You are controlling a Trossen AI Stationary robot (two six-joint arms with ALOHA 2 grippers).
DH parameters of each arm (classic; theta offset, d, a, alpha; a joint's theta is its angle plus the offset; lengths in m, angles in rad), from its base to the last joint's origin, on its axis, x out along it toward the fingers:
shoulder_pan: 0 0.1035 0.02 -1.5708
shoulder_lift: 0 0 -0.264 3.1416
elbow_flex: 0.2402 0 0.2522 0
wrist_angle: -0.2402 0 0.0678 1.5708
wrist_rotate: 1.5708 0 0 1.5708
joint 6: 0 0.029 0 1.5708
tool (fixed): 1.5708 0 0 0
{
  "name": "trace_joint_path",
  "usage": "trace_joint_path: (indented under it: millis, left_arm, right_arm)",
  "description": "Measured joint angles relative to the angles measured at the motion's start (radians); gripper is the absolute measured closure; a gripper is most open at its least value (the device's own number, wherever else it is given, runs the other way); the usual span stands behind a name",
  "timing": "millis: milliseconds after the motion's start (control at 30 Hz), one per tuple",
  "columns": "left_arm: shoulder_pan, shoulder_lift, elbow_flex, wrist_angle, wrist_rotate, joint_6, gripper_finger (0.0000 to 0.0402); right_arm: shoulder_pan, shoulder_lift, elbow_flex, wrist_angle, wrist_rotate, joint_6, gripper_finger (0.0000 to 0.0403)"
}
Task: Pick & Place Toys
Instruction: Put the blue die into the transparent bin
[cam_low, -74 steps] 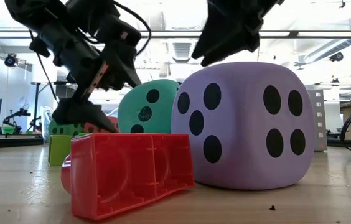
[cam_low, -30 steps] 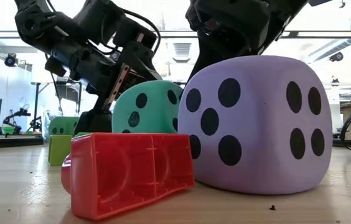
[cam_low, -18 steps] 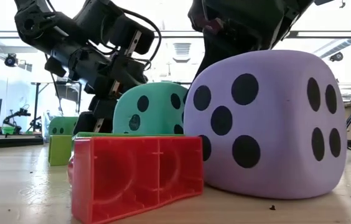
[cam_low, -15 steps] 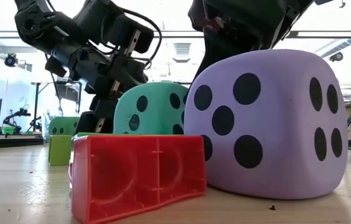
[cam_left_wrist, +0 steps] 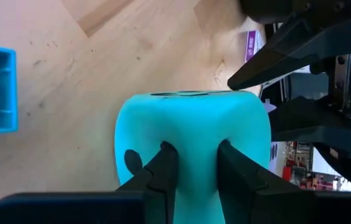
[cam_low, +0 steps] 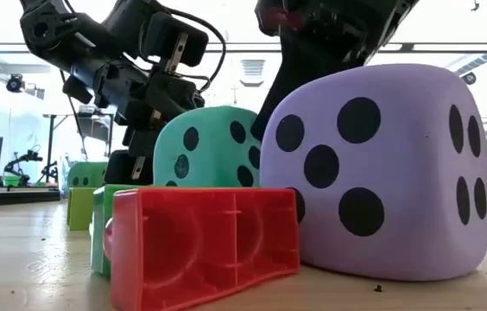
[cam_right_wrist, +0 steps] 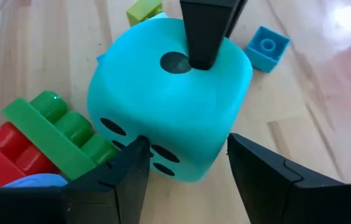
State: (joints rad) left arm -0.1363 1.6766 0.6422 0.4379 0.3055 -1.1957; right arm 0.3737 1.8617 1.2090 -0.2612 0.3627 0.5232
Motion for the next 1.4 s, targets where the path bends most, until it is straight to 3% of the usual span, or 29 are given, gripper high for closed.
trace_joint_path:
  millis: [267, 600, 1033, 1400]
  left_arm:
    - [0.005, -0.081, 0.002, -0.105, 0.002, 0.072, 0.0348]
    - [0.008, -0.182, 0.001, -0.224, -0.056, 0.131, 0.0358]
    - [0.058, -0.485, 0.001, -0.607, -0.366, 0.247, 0.0388]
    - [0.147, -0.705, 0.001, -0.803, -0.518, 0.314, 0.0389]
  right_arm:
    - [0.009, -0.031, 0.095, -0.192, 0.045, 0.020, 0.0196]
    - [0.013, -0.097, 0.111, -0.381, 0.167, 0.113, 0.0196]
    - [0.012, -0.148, 0.099, -0.543, 0.230, 0.177, 0.0196]
    - [-0.001, -0.148, 0.092, -0.631, 0.273, 0.243, 0.0196]
